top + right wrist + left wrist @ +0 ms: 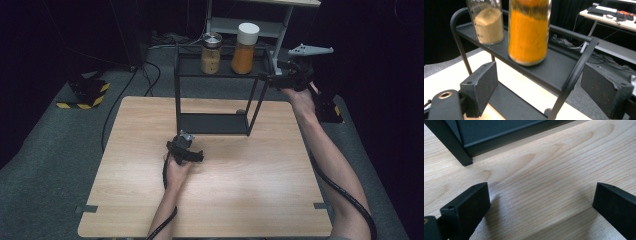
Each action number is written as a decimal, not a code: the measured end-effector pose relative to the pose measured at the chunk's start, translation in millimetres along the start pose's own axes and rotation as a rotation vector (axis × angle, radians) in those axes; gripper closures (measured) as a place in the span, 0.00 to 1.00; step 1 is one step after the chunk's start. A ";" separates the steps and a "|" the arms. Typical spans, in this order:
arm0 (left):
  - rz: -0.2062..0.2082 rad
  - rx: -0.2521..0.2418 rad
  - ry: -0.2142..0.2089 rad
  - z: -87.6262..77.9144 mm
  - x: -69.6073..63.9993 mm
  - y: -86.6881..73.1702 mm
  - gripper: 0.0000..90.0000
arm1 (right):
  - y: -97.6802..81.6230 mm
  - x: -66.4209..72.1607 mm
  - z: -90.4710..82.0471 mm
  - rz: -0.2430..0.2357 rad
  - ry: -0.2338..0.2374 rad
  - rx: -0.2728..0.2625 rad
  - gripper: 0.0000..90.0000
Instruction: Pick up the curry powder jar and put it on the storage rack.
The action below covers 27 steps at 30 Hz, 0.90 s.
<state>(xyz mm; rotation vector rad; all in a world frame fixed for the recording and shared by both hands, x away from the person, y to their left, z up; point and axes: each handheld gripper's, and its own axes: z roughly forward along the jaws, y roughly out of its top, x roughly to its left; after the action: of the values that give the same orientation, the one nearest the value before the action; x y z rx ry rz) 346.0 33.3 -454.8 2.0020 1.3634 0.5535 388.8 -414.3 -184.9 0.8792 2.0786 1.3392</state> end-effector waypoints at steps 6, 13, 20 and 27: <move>0.008 0.005 0.000 -0.3 0.5 0.8 0.01 | -20.5 -1.7 -1.0 0.006 0.017 0.008 0.15; 0.007 0.005 0.000 -0.3 0.5 0.8 0.01 | -41.8 -0.1 0.2 0.000 0.037 0.037 0.15; 0.008 0.005 0.000 -0.3 0.5 0.8 0.01 | -63.2 -0.7 4.2 0.016 0.057 0.049 0.15; 0.007 0.004 0.000 -0.2 0.5 0.7 0.01 | -85.5 2.3 12.2 0.019 0.062 0.070 0.15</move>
<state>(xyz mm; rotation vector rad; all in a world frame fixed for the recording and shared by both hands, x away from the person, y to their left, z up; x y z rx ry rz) 346.5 33.6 -454.2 2.0106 1.3591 0.5536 375.1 -431.3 -268.5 0.8988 2.1820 1.3258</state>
